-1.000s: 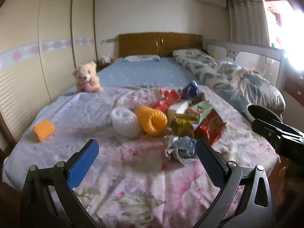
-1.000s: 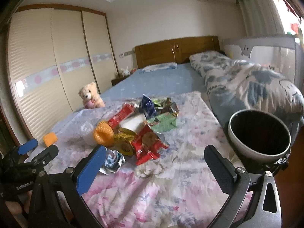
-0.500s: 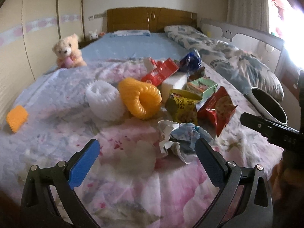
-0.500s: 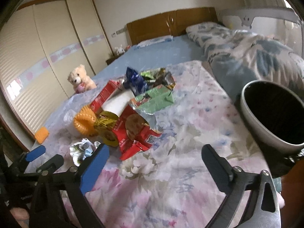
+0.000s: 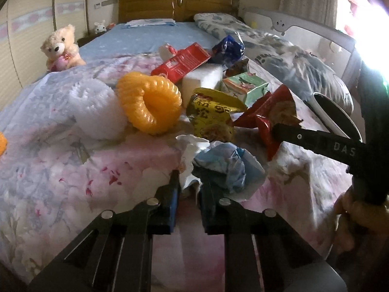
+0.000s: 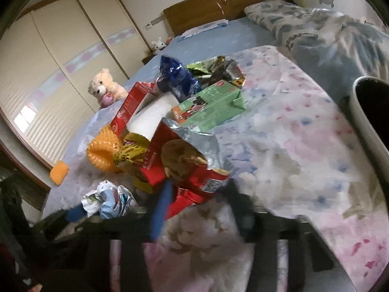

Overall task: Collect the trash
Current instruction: 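Grasp the red chip bag with the right gripper while the left grasps the crumpled white-blue wrapper, then carry the red bag and the wrapper with both grippers over the black bin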

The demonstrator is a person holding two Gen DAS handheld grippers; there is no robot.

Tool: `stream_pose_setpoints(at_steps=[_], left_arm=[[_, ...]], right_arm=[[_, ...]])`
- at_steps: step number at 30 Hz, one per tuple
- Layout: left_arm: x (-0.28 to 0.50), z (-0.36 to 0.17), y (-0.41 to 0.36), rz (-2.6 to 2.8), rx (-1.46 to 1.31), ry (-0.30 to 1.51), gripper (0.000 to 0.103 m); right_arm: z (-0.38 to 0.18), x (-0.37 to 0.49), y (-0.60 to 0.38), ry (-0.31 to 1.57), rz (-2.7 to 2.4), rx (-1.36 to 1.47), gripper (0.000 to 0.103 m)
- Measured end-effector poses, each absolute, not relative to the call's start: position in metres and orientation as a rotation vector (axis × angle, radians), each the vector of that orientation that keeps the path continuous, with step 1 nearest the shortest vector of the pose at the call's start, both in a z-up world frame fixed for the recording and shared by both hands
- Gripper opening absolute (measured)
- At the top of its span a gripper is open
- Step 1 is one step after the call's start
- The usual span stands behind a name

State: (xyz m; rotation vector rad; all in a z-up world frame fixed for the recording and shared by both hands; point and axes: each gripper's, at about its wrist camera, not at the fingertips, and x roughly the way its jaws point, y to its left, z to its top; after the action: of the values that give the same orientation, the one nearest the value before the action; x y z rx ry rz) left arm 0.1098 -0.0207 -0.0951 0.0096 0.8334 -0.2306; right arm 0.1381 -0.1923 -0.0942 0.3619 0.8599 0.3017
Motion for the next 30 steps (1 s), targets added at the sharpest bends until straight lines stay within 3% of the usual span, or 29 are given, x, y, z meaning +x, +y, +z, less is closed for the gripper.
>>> stream_pose_setpoints(at_steps=[7, 30], left_arm=[[0.107, -0.083, -0.028, -0.253, 0.013, 0.797, 0.011], [0.108, -0.051, -0.137, -0.483, 0.106, 0.730, 0.011]], right_arm=[[-0.085, 0.123, -0.207, 0.806, 0.288, 0.376, 0.023], [-0.059, 0.069, -0.317, 0.715, 0.050, 0.426, 0.023]])
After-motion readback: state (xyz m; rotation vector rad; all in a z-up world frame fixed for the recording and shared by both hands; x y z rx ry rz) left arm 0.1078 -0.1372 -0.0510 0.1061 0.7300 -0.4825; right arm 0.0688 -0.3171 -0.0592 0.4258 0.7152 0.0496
